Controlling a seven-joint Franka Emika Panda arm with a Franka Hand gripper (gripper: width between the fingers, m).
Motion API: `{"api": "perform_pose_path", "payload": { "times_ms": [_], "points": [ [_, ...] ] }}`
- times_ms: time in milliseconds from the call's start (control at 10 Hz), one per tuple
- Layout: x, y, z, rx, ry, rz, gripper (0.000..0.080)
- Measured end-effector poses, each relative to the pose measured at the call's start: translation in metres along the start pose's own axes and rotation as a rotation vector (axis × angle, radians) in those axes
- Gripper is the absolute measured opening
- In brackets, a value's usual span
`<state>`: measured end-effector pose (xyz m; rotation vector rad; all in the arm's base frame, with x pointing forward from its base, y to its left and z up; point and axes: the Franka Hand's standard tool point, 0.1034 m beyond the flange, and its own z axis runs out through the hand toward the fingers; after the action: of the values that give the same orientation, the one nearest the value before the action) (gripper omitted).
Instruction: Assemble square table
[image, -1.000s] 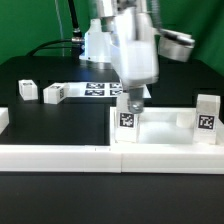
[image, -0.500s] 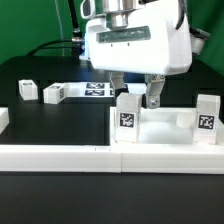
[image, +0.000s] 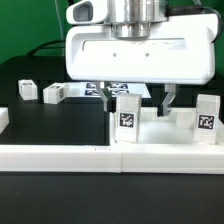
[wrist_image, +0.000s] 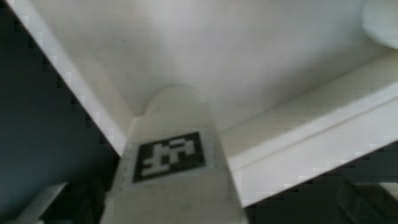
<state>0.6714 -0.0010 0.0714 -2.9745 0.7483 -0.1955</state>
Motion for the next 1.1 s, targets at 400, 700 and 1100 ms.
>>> {"api": "perform_pose_path", "payload": {
  "times_ms": [400, 700, 1100],
  "points": [
    [0.0005, 0.0053, 0.0011, -0.006, -0.001, 0.165, 0.0292],
    [-0.0005, 0.0058, -0.0013, -0.024, -0.011, 0.5, 0.0293],
    [-0.0023, 0.0041, 0.0002, 0.017, -0.054, 1.24, 0.0293]
  ]
}}
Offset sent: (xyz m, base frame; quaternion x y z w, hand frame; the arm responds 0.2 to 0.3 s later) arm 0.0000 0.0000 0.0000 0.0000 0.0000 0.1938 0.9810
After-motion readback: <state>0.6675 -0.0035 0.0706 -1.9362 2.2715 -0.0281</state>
